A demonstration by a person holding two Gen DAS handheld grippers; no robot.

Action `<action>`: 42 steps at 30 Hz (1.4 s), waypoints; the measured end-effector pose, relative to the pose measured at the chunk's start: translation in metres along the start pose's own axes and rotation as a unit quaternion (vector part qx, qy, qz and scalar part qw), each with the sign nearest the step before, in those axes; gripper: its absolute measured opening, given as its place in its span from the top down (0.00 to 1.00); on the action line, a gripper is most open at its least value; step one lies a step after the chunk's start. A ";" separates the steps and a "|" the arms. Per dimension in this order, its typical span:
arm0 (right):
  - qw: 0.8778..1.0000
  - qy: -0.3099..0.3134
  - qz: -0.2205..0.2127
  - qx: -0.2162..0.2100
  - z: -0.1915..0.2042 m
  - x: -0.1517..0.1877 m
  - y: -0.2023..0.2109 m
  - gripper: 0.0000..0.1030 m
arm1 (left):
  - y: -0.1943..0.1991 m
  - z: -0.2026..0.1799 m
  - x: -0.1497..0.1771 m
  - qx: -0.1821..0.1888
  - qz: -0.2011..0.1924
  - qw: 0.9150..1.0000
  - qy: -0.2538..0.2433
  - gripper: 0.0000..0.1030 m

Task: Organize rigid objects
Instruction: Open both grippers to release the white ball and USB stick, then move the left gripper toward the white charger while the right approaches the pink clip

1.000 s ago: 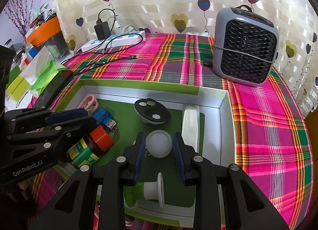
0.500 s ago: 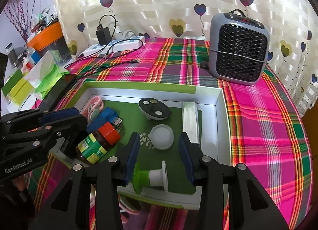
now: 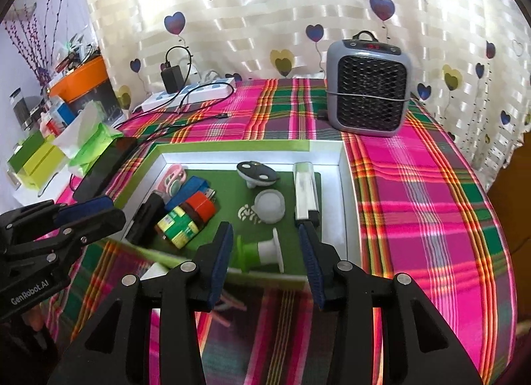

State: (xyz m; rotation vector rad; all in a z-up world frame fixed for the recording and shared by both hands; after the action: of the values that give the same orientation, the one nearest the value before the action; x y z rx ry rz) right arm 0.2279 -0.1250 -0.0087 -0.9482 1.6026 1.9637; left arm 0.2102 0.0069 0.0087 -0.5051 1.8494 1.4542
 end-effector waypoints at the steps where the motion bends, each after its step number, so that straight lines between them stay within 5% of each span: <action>1: 1.000 -0.002 0.000 0.001 0.001 0.002 0.002 0.59 | 0.002 0.000 0.002 -0.008 -0.001 1.000 -0.006 0.75; 27: 0.999 -0.022 0.009 0.045 -0.001 0.045 0.036 0.59 | 0.015 -0.032 0.042 0.049 0.012 0.997 -0.051 0.69; 42: 0.999 -0.035 0.021 0.036 -0.009 0.056 0.030 0.59 | -0.001 -0.046 0.054 0.087 0.046 0.994 -0.052 0.63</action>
State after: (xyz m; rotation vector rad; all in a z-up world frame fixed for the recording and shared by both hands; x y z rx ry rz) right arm 0.1713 -0.1463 -0.0302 -0.8152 1.6536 1.9305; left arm 0.1621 -0.0302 -0.0269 -0.2567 1.9156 1.3367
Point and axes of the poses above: each gripper's, at about its wrist camera, not at the fingertips, and y roughly against the way its jaws point, z to its left, x to its underside, the point moved 8 cm from there along -y, roughly the way its jaws point, and after that the axes turned 2 degrees about x, right-handed, at the moved point
